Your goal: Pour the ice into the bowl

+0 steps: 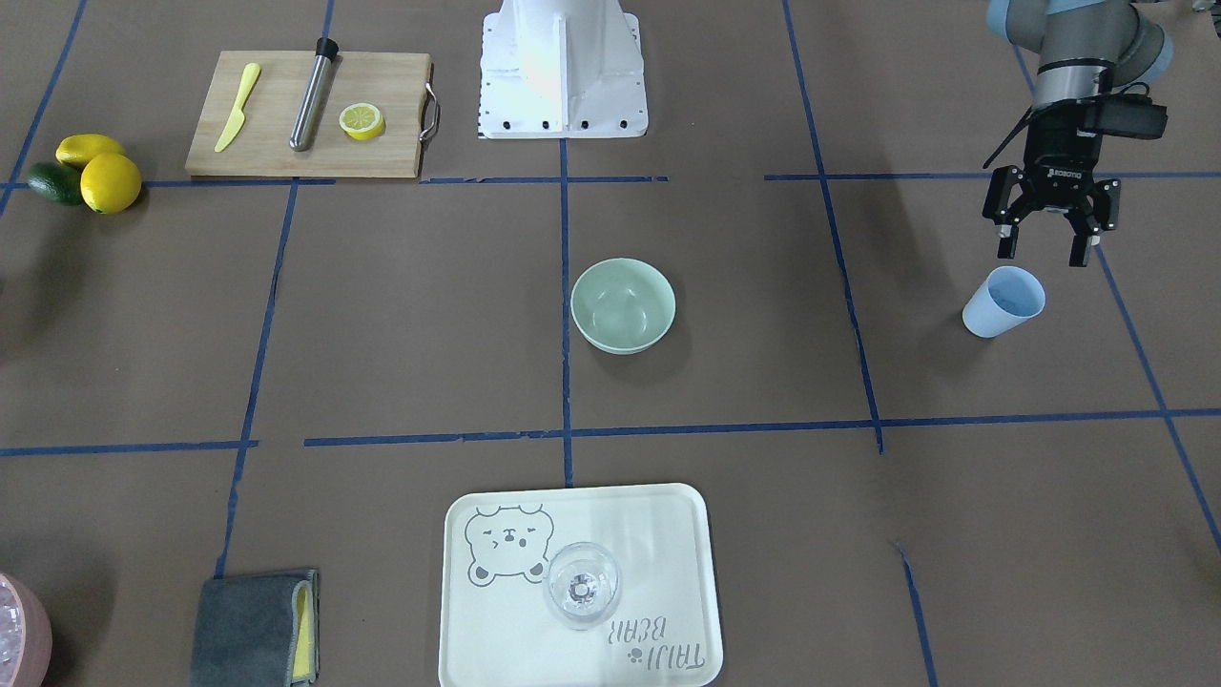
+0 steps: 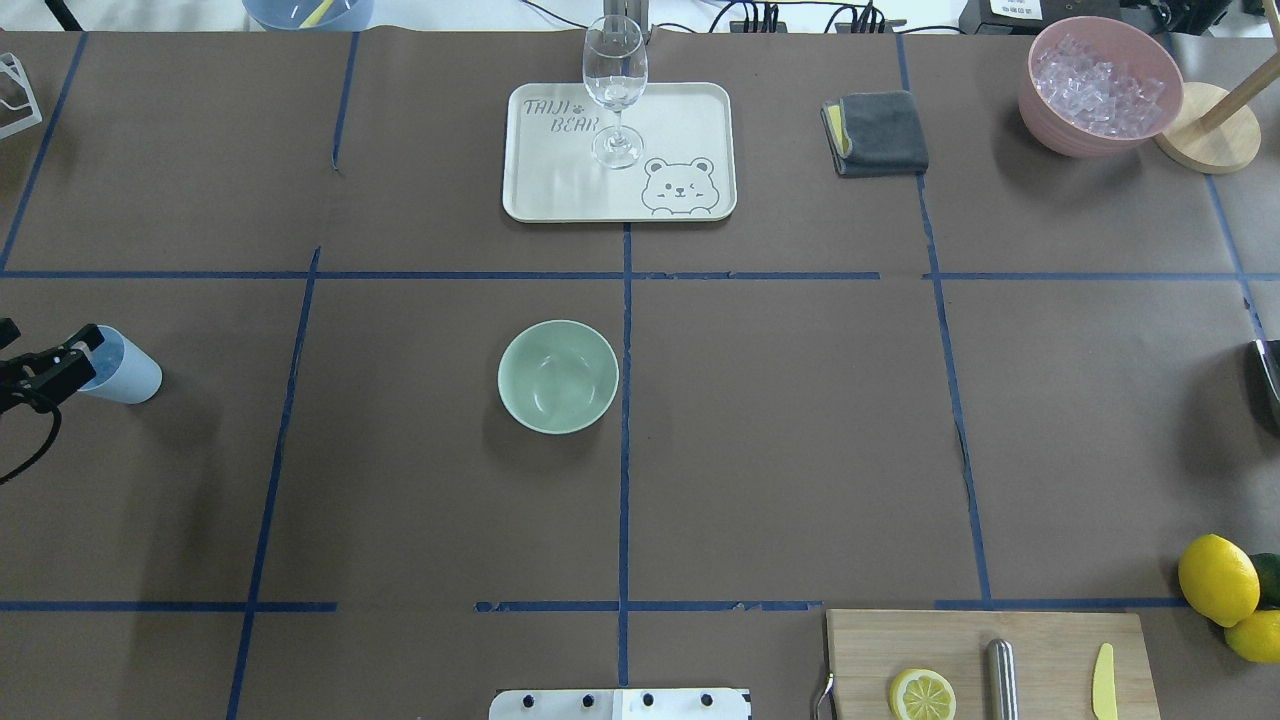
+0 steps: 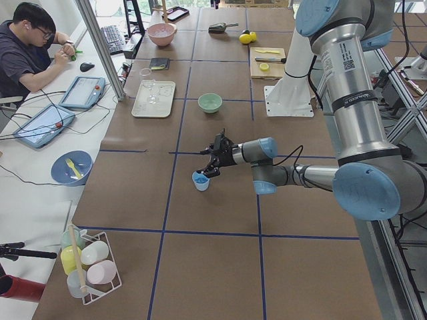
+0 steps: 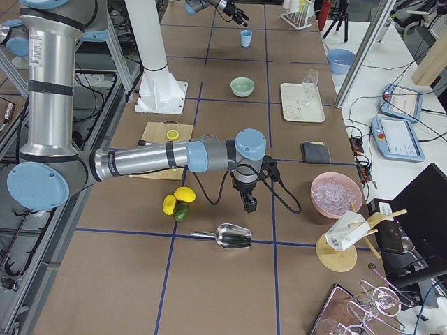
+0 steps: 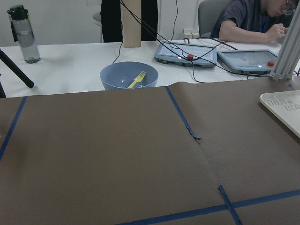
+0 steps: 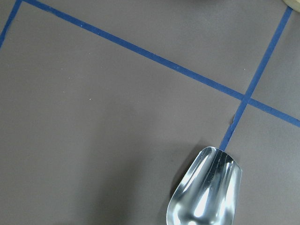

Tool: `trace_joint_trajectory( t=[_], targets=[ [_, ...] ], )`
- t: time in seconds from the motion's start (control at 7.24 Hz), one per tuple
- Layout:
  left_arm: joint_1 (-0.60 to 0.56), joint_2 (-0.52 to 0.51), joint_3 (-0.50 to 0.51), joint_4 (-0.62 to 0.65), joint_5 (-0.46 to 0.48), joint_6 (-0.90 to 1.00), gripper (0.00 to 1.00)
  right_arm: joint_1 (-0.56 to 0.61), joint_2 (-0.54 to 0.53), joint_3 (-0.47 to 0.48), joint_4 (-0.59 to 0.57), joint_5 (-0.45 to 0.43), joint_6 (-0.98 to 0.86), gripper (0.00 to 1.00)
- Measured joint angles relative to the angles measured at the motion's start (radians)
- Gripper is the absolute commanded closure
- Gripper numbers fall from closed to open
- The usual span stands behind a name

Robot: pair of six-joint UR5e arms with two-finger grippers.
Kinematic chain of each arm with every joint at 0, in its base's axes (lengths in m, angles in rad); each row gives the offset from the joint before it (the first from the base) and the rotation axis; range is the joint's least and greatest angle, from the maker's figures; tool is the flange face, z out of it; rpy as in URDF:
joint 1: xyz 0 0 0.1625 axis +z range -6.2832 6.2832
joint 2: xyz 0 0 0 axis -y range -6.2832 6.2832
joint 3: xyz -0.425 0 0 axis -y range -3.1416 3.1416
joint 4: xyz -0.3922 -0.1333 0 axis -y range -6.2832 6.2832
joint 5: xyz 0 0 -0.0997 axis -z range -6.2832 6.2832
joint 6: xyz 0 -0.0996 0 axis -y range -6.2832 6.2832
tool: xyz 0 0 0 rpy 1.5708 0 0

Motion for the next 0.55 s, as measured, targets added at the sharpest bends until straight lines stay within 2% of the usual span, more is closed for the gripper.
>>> trace_joint_trajectory(
  t=[0.28, 0.55],
  targets=[
    [0.109, 0.003, 0.058, 0.001, 0.159, -0.063, 0.00, 0.006, -0.014, 0.009, 0.000, 0.000, -0.002, 0.00],
    [0.169, -0.002, 0.096, 0.002, 0.240, -0.076, 0.00, 0.009, -0.018, 0.010, 0.000, 0.000, -0.003, 0.00]
  ],
)
